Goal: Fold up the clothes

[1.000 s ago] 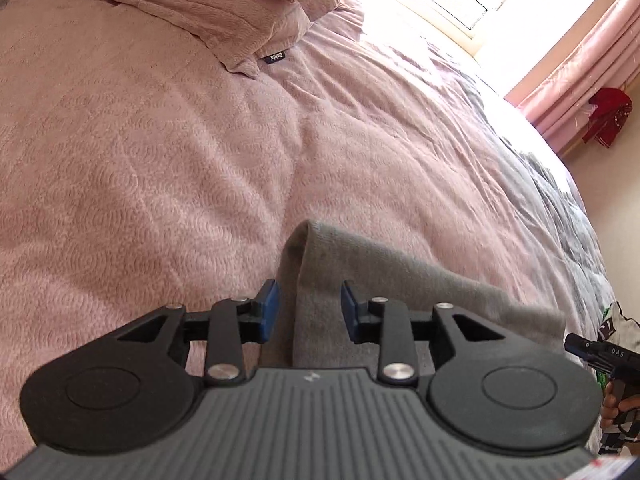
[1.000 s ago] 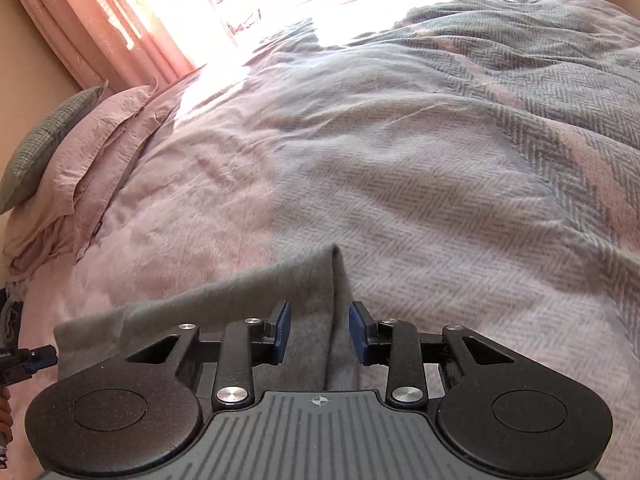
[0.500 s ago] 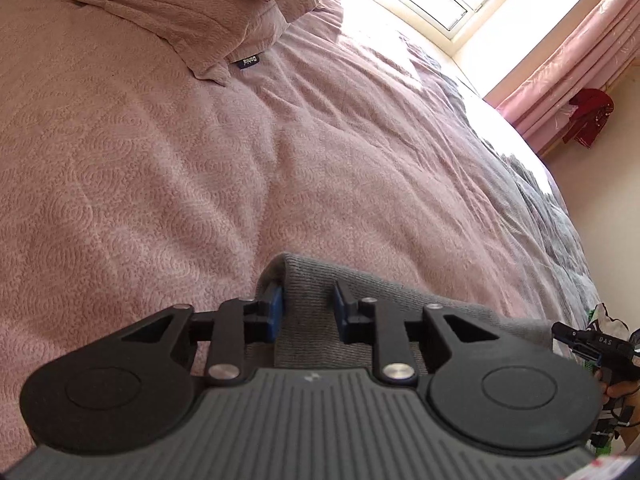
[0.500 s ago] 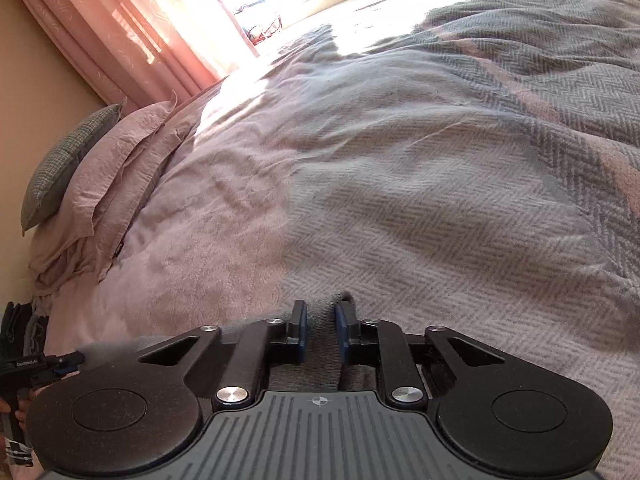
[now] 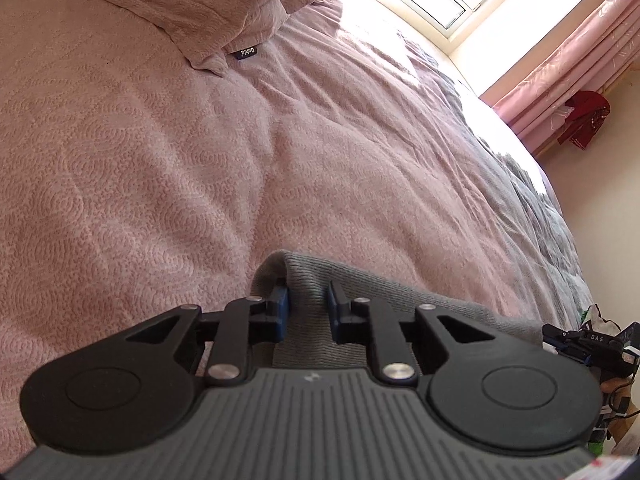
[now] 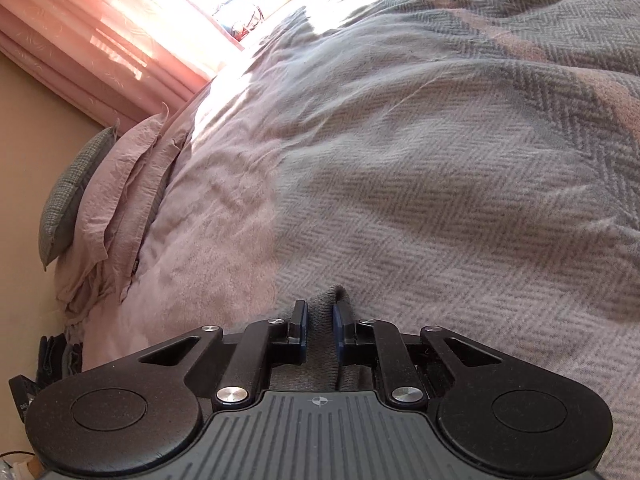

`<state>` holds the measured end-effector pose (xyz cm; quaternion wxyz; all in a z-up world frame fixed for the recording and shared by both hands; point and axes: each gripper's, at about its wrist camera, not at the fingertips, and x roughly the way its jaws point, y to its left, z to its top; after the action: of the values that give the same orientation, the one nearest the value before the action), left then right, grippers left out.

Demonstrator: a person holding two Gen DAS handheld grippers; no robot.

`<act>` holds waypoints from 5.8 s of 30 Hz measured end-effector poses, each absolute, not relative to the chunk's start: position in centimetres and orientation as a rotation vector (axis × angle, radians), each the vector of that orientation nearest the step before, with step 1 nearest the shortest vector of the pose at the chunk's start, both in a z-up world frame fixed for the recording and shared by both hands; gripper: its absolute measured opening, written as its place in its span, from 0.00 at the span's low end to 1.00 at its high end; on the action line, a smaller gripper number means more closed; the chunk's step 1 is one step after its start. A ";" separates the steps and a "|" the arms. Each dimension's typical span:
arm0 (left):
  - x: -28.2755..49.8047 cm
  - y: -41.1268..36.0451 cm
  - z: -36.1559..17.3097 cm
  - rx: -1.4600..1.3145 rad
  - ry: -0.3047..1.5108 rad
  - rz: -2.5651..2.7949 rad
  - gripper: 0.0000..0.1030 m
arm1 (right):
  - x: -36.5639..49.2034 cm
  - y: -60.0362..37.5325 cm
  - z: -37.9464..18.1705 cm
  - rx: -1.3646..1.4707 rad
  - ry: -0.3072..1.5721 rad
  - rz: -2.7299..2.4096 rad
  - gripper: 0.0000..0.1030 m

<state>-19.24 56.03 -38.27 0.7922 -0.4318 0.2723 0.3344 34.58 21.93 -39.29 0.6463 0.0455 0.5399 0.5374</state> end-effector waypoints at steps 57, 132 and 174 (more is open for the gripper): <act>-13.1 37.8 -36.5 -0.508 0.982 0.684 0.22 | 6.9 20.7 -36.9 -0.680 0.878 1.290 0.37; -40.2 20.2 -34.1 -1.242 0.427 0.963 0.41 | 7.8 -8.8 -37.7 0.355 1.479 0.905 0.28; -35.0 23.9 -30.5 -0.647 0.745 1.024 0.14 | 1.6 0.8 -29.9 -0.373 0.747 1.042 0.30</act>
<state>-34.96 23.87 -30.52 0.7577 -0.2968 0.3417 0.4701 1.61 0.77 -29.90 0.7853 -0.1729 0.3464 0.4831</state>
